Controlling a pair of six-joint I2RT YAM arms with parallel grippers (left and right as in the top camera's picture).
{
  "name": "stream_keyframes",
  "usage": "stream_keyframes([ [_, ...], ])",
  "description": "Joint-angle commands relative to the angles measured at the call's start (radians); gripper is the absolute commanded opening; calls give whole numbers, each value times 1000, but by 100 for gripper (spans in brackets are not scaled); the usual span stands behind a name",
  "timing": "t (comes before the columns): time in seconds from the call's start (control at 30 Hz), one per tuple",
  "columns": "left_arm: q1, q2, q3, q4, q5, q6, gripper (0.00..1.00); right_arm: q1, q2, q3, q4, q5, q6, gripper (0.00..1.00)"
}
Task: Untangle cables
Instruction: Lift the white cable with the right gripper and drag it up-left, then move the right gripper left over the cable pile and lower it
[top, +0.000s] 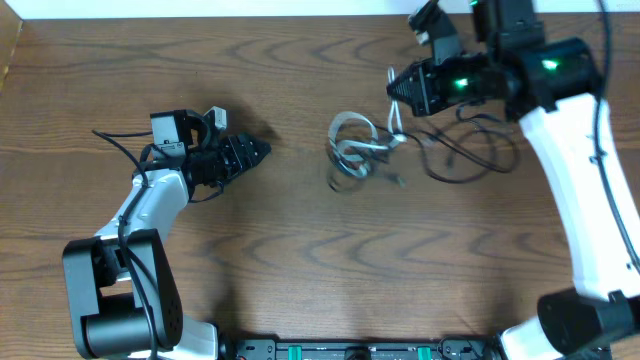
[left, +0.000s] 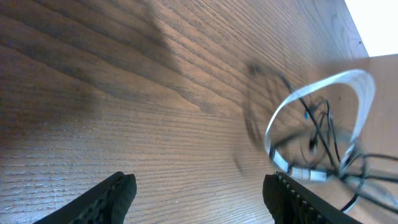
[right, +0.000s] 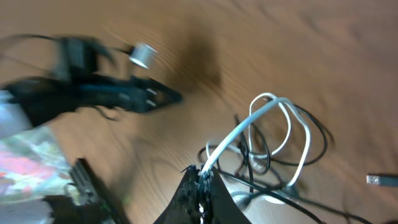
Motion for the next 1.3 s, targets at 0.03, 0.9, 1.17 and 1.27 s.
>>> stream_keyframes([
  [0.03,0,5,1,-2,6,24,70,-18,-26,23,16,-2,-60,1],
  [0.9,0,5,1,-2,6,24,71,-28,37,-465,100,683,143,60],
  [1.17,0,5,1,-2,6,24,70,-26,38,-468,270,546,142,70],
  [1.27,0,5,1,-2,6,24,71,-17,43,-468,367,459,142,64],
])
